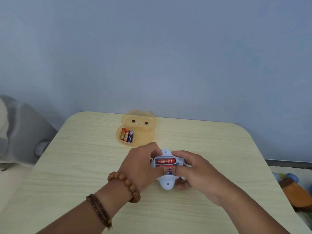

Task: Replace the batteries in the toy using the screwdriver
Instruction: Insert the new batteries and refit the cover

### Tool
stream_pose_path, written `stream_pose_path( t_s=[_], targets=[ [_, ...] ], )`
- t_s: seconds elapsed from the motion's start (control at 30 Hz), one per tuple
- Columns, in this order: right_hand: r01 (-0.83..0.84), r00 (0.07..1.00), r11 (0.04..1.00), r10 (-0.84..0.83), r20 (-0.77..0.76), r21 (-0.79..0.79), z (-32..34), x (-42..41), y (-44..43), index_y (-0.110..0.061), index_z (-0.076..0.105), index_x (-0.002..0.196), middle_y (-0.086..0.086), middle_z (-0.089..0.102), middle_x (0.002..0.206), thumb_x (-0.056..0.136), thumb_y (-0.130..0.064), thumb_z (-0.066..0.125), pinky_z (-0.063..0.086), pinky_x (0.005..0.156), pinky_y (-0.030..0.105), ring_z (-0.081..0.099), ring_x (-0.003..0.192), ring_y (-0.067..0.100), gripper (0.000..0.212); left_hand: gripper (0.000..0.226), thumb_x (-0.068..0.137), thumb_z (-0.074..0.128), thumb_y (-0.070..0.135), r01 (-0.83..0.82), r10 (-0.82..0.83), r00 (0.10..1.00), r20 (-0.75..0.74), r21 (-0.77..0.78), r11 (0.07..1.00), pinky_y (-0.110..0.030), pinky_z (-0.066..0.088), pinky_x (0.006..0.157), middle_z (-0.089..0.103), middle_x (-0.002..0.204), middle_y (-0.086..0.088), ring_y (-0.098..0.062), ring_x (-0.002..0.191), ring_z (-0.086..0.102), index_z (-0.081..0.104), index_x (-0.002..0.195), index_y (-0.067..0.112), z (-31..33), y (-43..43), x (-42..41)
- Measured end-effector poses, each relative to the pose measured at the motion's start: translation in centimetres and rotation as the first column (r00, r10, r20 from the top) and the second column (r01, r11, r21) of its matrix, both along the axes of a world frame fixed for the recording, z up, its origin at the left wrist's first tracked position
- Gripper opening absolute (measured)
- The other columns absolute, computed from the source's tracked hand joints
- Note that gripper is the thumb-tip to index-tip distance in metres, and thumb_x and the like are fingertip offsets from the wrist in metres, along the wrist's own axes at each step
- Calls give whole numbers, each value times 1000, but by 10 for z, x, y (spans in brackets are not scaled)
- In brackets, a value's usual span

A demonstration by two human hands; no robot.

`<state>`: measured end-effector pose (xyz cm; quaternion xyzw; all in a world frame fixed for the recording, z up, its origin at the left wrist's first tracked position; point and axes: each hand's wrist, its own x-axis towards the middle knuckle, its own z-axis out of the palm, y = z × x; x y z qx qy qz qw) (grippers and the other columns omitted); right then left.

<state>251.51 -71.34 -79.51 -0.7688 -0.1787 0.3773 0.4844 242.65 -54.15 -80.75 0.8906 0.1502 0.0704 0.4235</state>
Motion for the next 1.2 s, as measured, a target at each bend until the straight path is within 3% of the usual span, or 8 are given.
stream_pose_path(
  t_s=[0.27,0.47,0.53,0.63,0.73,1.03,1.13,1.2],
  targets=[
    [31,999,999,-30,35,-11,-1,-2,0,-26,73,115,1,78,104,90,1,64,63,72,30,77,91,16,39,28,72,82,34,12,-12,1000,-5,50,999,-18,53,63,67,82,13,-2,74,63,58,84,29,2,-6,3],
    [55,995,998,-54,81,-3,-7,-9,-2,-37,72,115,-9,77,99,93,-8,64,63,71,29,75,84,7,37,20,90,65,30,-16,26,997,-77,134,991,-19,48,79,64,100,15,0,82,60,66,109,36,32,40,-8],
    [63,995,998,-64,76,9,-8,-11,-2,-38,72,114,-13,77,96,92,-8,65,62,68,27,73,76,3,38,36,87,65,28,-7,83,961,-263,278,961,-23,46,83,59,109,8,-5,87,57,56,121,33,35,66,-24],
    [94,994,996,-94,59,8,-10,-11,-2,-36,73,115,-10,78,99,92,-8,67,64,74,34,73,76,6,37,84,69,72,57,178,64,776,-627,315,932,-35,47,96,42,124,2,-17,108,53,31,139,35,32,73,-41],
    [103,994,995,-103,42,15,-10,-11,-3,-36,73,113,-10,79,100,92,-8,67,64,77,35,75,83,9,36,100,53,71,76,256,8,725,-689,280,925,-38,48,95,34,120,3,-17,109,47,24,134,39,33,54,-39],
    [101,994,995,-101,40,13,-9,-14,-2,-37,67,120,-9,76,108,93,-11,67,59,68,21,75,90,5,38,46,76,68,45,208,53,806,-589,367,907,-34,52,83,40,107,-2,-20,91,56,43,108,22,23,26,-26],
    [93,995,996,-93,33,18,-7,-15,-2,-42,66,117,-10,76,107,94,-11,67,59,70,22,74,90,4,39,42,74,71,42,66,72,922,-379,340,938,-30,50,81,44,108,3,-16,91,55,50,108,28,25,37,-26],
    [73,997,997,-74,25,24,-6,-14,-2,-42,65,122,-10,76,110,94,-12,67,61,75,25,74,94,5,41,42,73,76,37,12,15,995,-99,262,965,-28,51,82,49,110,10,-8,92,55,54,109,33,28,40,-23]
  ],
)
